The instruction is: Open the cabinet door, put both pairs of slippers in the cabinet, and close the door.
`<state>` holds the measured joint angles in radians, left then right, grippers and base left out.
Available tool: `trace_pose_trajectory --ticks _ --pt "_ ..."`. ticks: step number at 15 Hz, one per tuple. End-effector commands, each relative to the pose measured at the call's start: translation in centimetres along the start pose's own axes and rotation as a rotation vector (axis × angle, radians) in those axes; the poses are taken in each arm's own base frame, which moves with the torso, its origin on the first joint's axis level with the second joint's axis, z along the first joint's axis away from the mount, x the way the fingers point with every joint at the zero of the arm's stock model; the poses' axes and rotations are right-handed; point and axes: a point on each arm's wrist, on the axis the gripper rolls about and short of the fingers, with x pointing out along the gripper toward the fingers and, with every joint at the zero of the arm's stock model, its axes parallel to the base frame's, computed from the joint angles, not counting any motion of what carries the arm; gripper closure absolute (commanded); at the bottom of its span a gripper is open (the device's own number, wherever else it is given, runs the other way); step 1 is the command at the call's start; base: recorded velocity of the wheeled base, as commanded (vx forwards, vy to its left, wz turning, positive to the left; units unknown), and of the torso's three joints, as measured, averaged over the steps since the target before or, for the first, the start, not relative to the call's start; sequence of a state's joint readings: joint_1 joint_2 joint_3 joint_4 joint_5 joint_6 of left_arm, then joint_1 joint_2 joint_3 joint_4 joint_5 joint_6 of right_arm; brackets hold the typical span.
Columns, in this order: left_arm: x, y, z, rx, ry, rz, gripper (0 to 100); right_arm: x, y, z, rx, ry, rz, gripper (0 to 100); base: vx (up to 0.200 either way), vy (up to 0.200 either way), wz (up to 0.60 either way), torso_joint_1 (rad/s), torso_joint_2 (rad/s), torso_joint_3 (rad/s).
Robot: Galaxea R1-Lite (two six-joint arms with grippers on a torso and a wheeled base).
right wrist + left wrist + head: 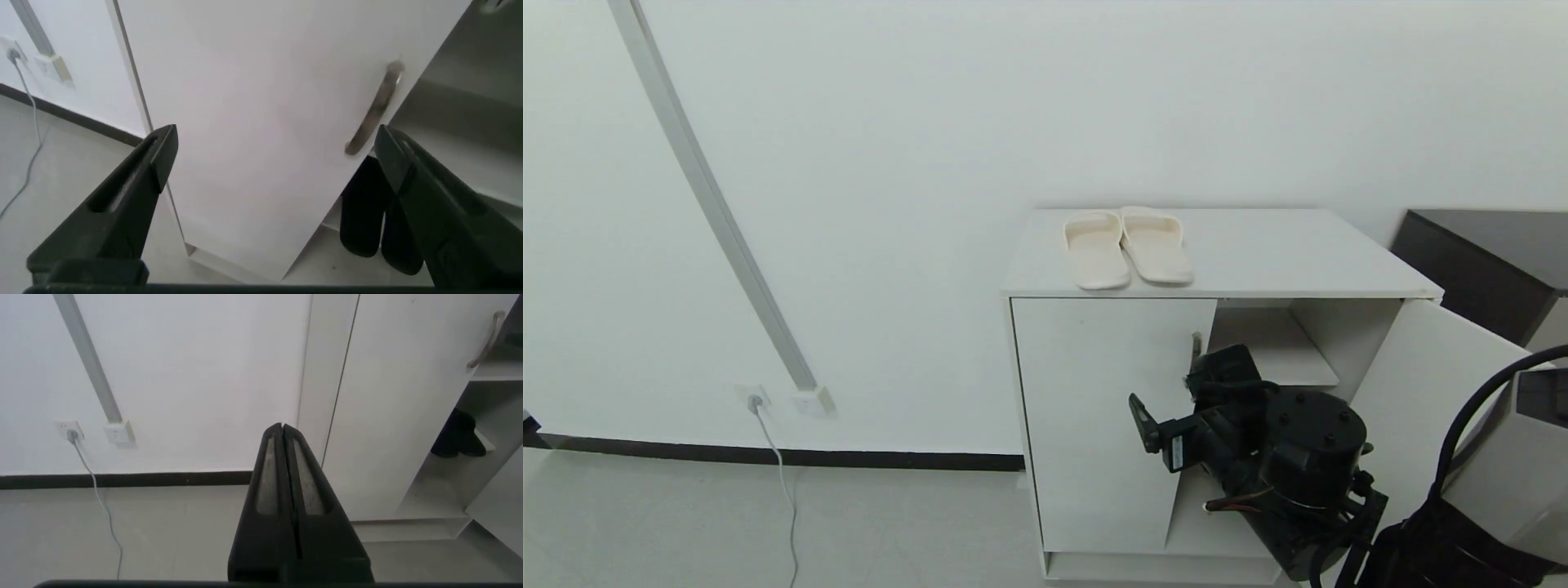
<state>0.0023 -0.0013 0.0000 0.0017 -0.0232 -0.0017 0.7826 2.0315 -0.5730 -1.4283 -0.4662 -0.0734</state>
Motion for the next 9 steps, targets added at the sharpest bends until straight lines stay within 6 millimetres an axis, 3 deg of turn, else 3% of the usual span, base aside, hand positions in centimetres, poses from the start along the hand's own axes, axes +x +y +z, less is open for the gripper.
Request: trace_pose_trajectory --ticks 1,9 --pt "0.01 0.00 0.00 0.000 0.001 0.001 100 -0.06 -0.23 0.35 0.005 -0.010 -0.006 0 0.000 0.000 0.00 0.212 -0.52 -0.315" --pt "0.01 0.00 0.00 0.002 0.001 0.001 100 -0.14 -0.53 0.71 0.009 -0.018 -0.014 0 0.000 0.000 0.00 0.240 -0.57 -0.326"
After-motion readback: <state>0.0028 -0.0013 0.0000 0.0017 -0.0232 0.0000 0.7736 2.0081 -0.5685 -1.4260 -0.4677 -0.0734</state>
